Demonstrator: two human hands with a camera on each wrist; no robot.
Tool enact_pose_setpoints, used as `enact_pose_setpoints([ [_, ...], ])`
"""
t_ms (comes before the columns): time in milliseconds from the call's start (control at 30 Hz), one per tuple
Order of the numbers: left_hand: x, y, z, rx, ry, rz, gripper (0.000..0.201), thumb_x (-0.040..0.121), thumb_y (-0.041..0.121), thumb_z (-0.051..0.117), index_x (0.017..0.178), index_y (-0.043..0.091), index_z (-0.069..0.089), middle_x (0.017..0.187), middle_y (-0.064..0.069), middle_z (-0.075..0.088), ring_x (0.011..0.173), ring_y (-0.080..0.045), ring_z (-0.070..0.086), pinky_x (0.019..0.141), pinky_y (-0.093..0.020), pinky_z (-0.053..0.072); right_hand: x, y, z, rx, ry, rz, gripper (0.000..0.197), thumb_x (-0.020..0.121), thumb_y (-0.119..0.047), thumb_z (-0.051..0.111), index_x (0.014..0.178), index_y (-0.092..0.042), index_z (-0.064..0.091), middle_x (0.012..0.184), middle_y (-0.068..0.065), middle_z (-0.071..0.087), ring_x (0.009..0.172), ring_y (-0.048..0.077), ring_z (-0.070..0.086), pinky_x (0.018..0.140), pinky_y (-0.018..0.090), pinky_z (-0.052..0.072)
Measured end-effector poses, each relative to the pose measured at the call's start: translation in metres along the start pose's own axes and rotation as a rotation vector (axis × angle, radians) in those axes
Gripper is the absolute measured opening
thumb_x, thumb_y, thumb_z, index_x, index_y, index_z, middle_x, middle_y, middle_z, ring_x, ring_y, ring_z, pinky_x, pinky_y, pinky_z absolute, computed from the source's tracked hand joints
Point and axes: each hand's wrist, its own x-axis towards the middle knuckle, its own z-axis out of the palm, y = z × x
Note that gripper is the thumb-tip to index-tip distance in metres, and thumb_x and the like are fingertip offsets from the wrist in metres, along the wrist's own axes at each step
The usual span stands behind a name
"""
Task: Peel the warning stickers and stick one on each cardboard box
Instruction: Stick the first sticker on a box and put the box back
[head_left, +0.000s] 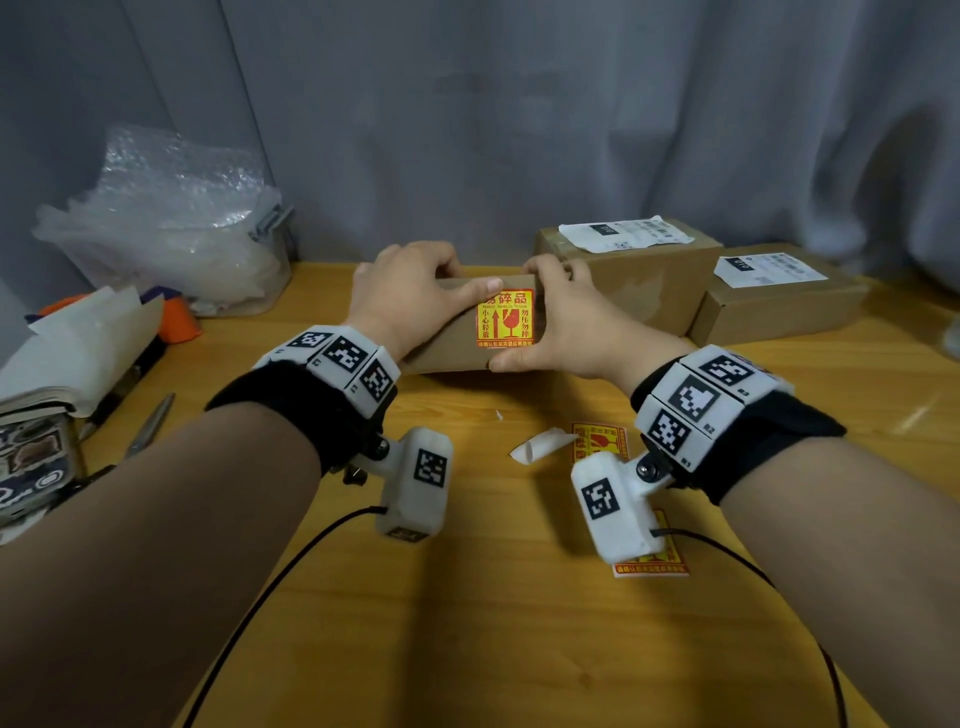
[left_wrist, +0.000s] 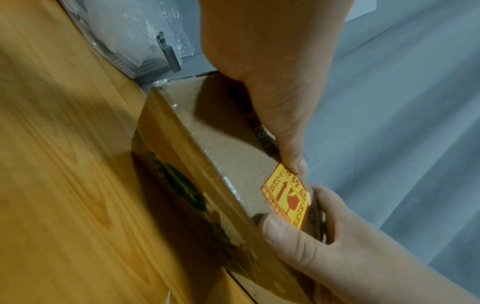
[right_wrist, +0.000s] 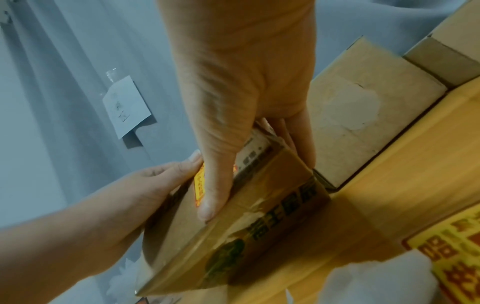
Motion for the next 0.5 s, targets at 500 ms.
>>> enact_pose_setpoints([
  [500, -0.0059, 0.0033, -0.0024, 0.249, -0.073, 0.103, 0.073, 0.062, 0.081, 0.051, 0.104, 0.021, 0.051, 0.111, 0.0, 0.056, 0.107, -0.026, 0.05, 0.089, -0.043, 0.035, 0.0102, 0.0049, -0.0014, 0.174, 0.192, 0.013, 0.039, 0.091, -0.04, 0.054, 0.126, -0.023, 0.054, 0.126, 0.007, 0.056, 0.116, 0.023, 0.051, 0.096, 0.038, 0.045],
])
